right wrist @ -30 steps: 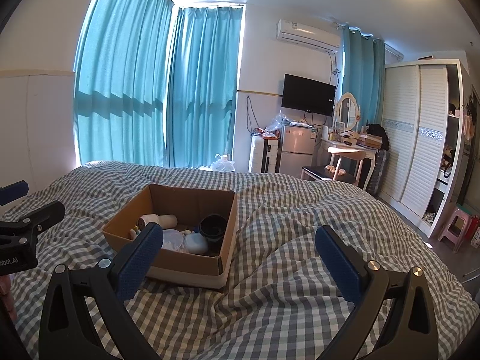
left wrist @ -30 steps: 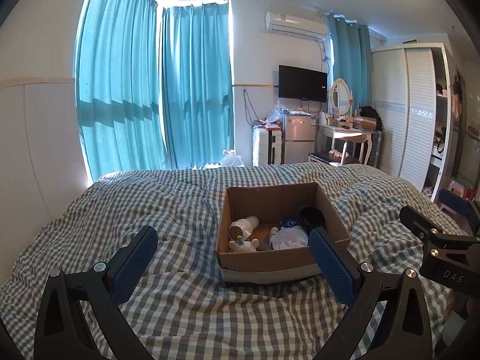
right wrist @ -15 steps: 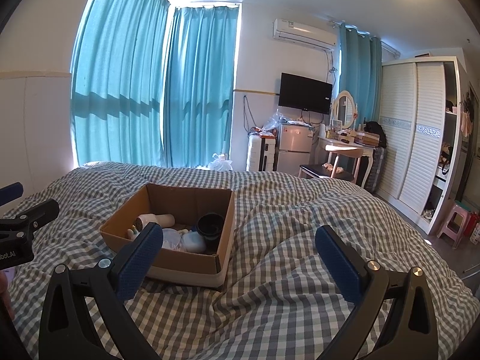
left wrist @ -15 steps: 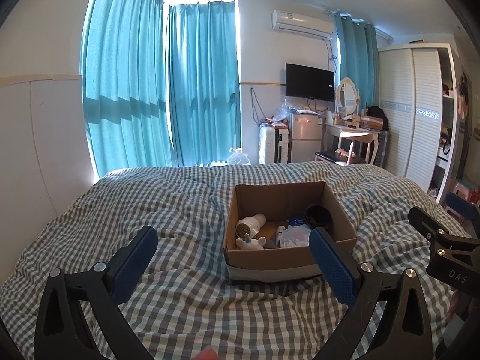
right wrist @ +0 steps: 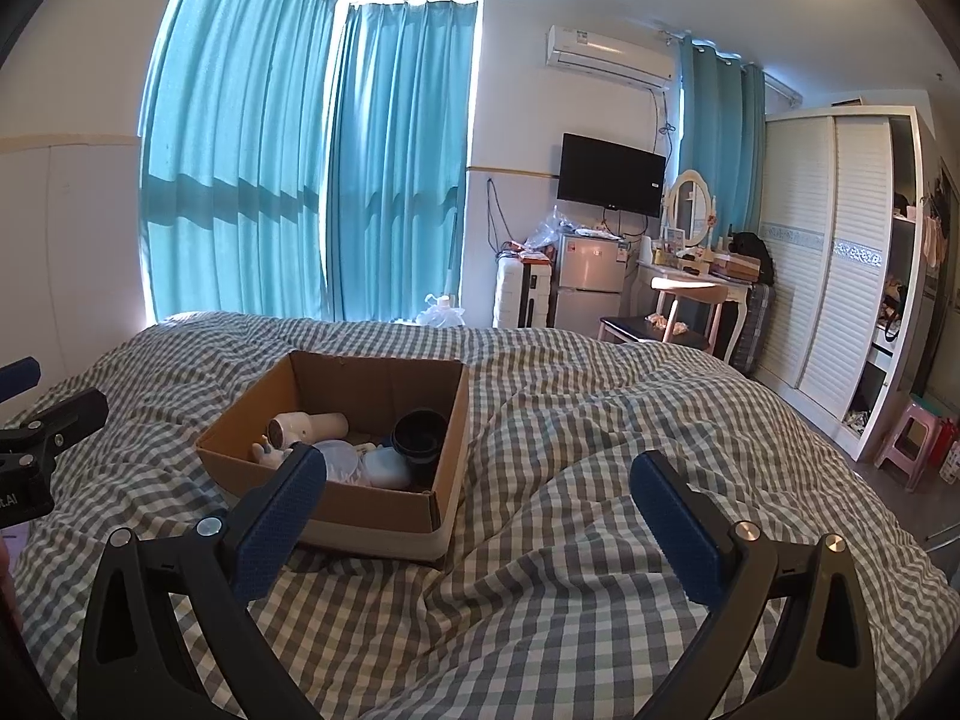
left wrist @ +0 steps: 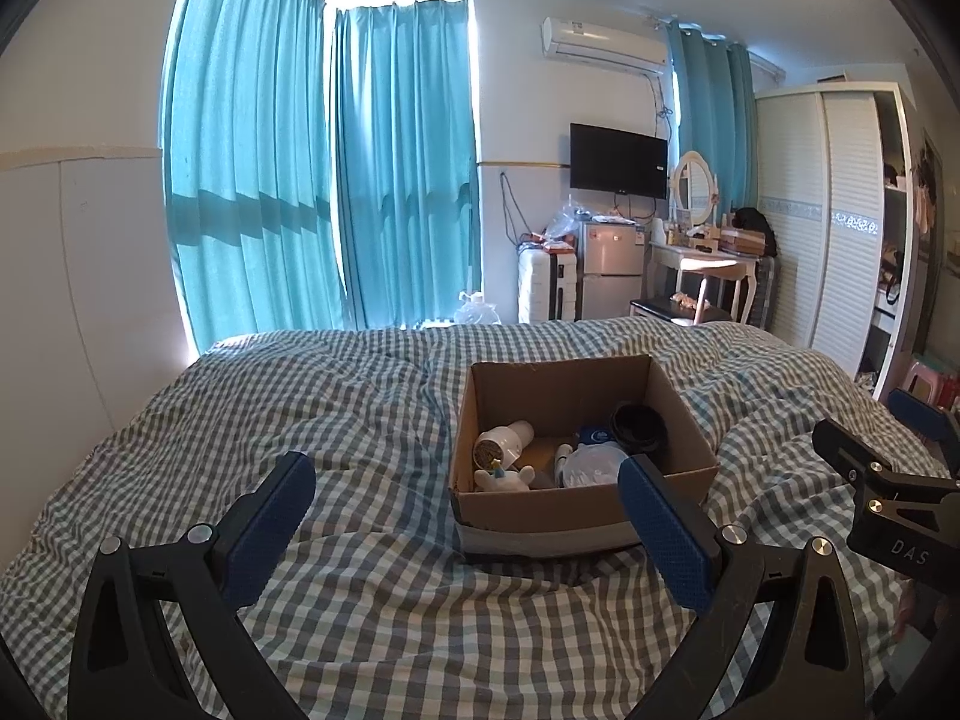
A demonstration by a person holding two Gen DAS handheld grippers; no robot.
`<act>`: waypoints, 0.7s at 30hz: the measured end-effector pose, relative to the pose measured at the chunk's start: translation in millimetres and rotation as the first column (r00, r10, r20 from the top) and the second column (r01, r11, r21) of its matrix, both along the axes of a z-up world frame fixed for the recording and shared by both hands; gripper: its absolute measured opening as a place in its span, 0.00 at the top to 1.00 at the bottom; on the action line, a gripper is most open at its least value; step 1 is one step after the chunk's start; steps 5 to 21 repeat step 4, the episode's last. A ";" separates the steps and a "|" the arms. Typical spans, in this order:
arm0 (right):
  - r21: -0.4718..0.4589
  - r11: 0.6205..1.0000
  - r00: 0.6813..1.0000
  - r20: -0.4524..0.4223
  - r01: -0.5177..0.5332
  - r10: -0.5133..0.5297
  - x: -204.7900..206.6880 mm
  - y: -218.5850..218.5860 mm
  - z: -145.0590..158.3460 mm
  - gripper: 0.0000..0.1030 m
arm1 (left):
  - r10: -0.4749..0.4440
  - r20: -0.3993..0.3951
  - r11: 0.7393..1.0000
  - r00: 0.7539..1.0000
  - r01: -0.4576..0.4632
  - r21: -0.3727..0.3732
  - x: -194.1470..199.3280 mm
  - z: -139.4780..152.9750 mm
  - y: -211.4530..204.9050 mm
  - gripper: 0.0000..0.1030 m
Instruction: Organize objects
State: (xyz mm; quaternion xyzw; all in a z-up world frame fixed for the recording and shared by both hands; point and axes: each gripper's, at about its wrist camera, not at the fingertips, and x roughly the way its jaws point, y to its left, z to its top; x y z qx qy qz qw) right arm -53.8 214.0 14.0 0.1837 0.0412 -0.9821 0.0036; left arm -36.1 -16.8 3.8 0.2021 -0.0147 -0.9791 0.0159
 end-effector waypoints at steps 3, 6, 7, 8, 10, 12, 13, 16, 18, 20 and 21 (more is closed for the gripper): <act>-0.002 1.000 1.000 0.000 -0.001 0.001 0.2 -0.1 -0.3 0.01 | 0.013 -0.001 1.000 1.000 -0.013 -0.007 0.8 -1.3 0.0 0.00; -0.003 1.000 1.000 0.001 -0.002 0.002 0.2 -0.1 -0.4 0.01 | 0.022 0.001 1.000 1.000 -0.022 -0.009 0.6 -1.9 -0.1 0.00; -0.003 1.000 1.000 0.001 -0.002 0.002 0.2 -0.1 -0.4 0.01 | 0.022 0.001 1.000 1.000 -0.022 -0.009 0.6 -1.9 -0.1 0.00; -0.003 1.000 1.000 0.001 -0.002 0.002 0.2 -0.1 -0.4 0.01 | 0.022 0.001 1.000 1.000 -0.022 -0.009 0.6 -1.9 -0.1 0.00; -0.003 1.000 1.000 0.001 -0.002 0.002 0.2 -0.1 -0.4 0.01 | 0.022 0.001 1.000 1.000 -0.022 -0.009 0.6 -1.9 -0.1 0.00; -0.003 1.000 1.000 0.001 -0.002 0.002 0.2 -0.1 -0.4 0.01 | 0.022 0.001 1.000 1.000 -0.022 -0.009 0.6 -1.9 -0.1 0.00; -0.003 1.000 1.000 0.001 -0.002 0.002 0.2 -0.1 -0.4 0.01 | 0.022 0.001 1.000 1.000 -0.022 -0.009 0.6 -1.9 -0.1 0.00; -0.003 1.000 1.000 0.001 -0.002 0.002 0.2 -0.1 -0.4 0.01 | 0.022 0.001 1.000 1.000 -0.022 -0.009 0.6 -1.9 -0.1 0.00; -0.003 1.000 1.000 0.001 -0.002 0.002 0.2 -0.1 -0.4 0.01 | 0.022 0.001 1.000 1.000 -0.022 -0.009 0.6 -1.9 -0.1 0.00; -0.003 1.000 1.000 0.001 -0.002 0.002 0.2 -0.1 -0.4 0.01 | 0.022 0.001 1.000 1.000 -0.022 -0.009 0.6 -1.9 -0.1 0.00; -0.003 1.000 1.000 0.001 -0.002 0.002 0.2 -0.1 -0.4 0.01 | 0.022 0.001 1.000 1.000 -0.022 -0.009 0.6 -1.9 -0.1 0.00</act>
